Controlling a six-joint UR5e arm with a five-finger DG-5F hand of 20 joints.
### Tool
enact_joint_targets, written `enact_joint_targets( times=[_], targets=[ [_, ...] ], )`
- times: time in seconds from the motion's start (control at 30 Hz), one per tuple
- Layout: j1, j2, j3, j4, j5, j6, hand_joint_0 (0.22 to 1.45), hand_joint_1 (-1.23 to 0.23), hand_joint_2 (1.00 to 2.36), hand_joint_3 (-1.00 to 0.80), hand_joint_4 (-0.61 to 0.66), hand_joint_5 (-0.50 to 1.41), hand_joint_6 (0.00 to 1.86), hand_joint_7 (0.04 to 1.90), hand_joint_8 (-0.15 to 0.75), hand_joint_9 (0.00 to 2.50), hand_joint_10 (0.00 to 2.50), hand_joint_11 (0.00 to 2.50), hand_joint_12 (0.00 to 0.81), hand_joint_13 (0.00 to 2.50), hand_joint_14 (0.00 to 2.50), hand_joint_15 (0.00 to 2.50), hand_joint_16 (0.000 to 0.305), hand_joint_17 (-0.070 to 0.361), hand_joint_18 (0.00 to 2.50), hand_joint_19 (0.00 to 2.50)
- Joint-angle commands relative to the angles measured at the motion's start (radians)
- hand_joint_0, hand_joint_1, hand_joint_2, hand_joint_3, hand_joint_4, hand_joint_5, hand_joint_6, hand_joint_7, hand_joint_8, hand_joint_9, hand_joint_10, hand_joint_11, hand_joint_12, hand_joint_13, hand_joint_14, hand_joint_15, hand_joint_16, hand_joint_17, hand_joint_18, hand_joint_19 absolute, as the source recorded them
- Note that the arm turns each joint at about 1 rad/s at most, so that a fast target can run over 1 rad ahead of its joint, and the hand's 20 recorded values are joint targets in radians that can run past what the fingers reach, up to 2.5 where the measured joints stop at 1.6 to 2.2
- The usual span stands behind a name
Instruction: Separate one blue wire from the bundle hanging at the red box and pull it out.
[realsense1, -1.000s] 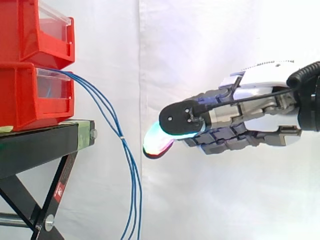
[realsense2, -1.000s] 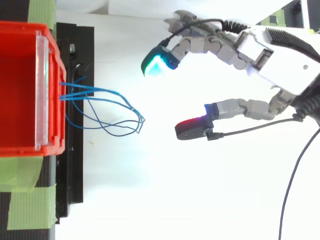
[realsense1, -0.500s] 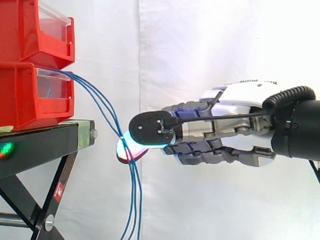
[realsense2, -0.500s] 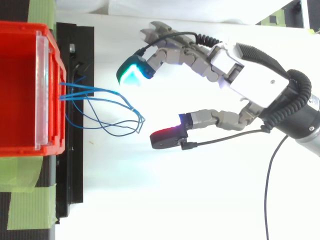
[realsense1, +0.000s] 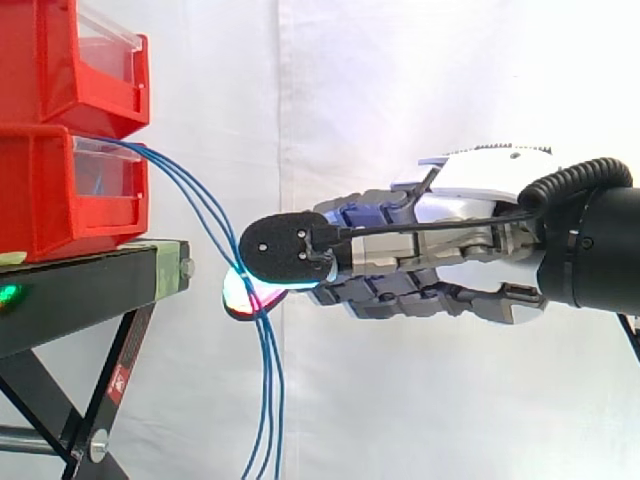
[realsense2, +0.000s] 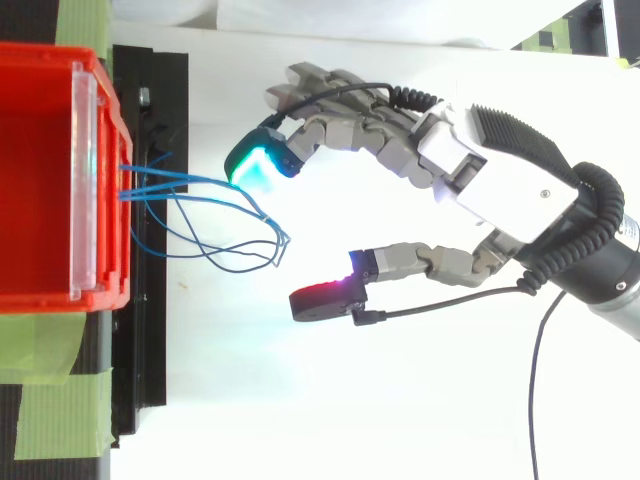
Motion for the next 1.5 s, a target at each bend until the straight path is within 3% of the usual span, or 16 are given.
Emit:
enact_joint_targets(
  times=[0.0,0.27,0.7,1.13,1.27,1.3,1.47],
  targets=[
    [0.0,0.001,0.001,-0.002,0.001,0.002,0.54,-0.72,1.0,-0.5,0.22,-0.21,0.5,0.93,0.231,0.29,0.0,0.0,0.329,0.17,0.0,0.05,0.059,0.134,0.08,0.06],
    [0.0,0.001,0.001,0.001,0.008,0.028,0.55,-0.73,1.0,-0.5,0.23,-0.2,0.5,0.95,0.23,0.31,0.0,0.0,0.324,0.19,0.0,0.05,0.059,0.132,0.1,0.07],
    [0.0,-0.001,0.001,0.061,0.085,0.032,0.55,-0.73,1.0,-0.5,0.23,-0.2,0.5,0.96,0.232,0.32,0.0,0.0,0.325,0.2,0.0,0.06,0.057,0.129,0.12,0.09],
    [-0.004,-0.008,0.0,0.07,0.087,0.077,0.55,-0.73,1.0,-0.5,0.23,-0.2,0.5,0.96,0.233,0.32,0.0,0.0,0.325,0.21,0.0,0.06,0.057,0.129,0.13,0.1],
    [-0.009,-0.073,0.0,0.092,0.084,0.169,0.55,-0.73,1.0,-0.5,0.23,-0.2,0.5,0.96,0.233,0.32,0.0,0.0,0.326,0.22,0.0,0.06,0.057,0.129,0.13,0.1],
    [-0.007,-0.088,0.003,0.124,0.085,0.226,0.55,-0.72,1.0,-0.5,0.23,-0.2,0.5,0.96,0.233,0.32,0.0,0.0,0.326,0.22,0.0,0.07,0.057,0.129,0.14,0.11],
    [-0.004,-0.088,0.003,0.127,0.087,0.252,0.55,-0.72,1.0,-0.5,0.23,-0.2,0.5,0.96,0.233,0.32,0.0,0.0,0.326,0.22,0.0,0.06,0.057,0.129,0.15,0.11]
  ],
)
